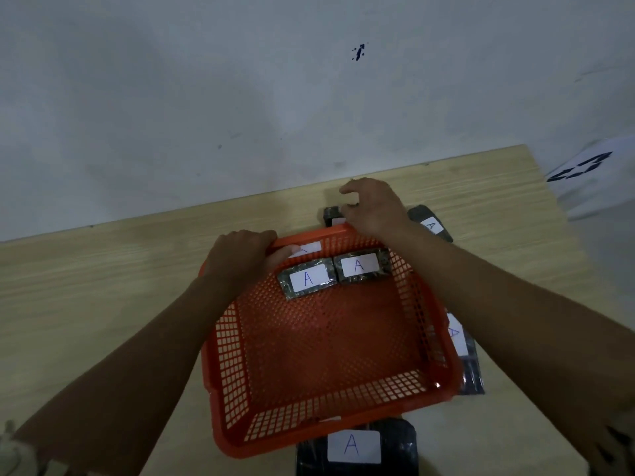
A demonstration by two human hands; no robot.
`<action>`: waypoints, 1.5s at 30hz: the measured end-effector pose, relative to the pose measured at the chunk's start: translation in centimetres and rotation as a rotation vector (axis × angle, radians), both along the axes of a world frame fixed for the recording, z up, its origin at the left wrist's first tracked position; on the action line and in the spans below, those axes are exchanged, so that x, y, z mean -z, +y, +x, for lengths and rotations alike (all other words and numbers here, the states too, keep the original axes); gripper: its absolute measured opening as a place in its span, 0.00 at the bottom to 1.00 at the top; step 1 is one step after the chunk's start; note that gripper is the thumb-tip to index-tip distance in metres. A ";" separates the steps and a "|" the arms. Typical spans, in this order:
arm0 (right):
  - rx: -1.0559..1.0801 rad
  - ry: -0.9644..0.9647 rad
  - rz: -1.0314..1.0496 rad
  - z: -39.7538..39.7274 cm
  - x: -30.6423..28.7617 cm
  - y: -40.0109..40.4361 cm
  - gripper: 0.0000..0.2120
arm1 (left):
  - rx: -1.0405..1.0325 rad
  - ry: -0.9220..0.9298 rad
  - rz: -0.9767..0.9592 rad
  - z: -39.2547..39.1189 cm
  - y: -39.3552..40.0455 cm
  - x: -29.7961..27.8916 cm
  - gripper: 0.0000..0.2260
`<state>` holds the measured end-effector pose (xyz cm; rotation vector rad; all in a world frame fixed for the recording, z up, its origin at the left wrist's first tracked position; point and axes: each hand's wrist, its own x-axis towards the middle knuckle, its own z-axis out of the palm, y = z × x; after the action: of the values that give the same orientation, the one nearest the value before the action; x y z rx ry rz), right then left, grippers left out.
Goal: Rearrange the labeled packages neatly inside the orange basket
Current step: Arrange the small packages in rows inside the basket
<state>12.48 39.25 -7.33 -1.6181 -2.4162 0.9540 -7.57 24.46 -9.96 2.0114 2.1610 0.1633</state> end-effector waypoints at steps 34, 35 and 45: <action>-0.508 0.189 -0.053 5.3 4.2 -12.4 0.12 | -0.004 0.085 0.043 0.0 -0.3 0.9 0.30; -0.494 0.196 -0.032 5.2 4.2 -12.4 0.13 | -0.001 0.077 0.039 0.1 -0.3 0.8 0.30; -0.574 0.115 0.304 6.1 4.7 -14.3 0.25 | 0.004 0.107 0.077 0.2 -0.4 0.6 0.26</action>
<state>18.55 24.94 -12.03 -0.7623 -2.8196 0.6551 -7.41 24.08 -10.55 2.1118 2.2475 0.1435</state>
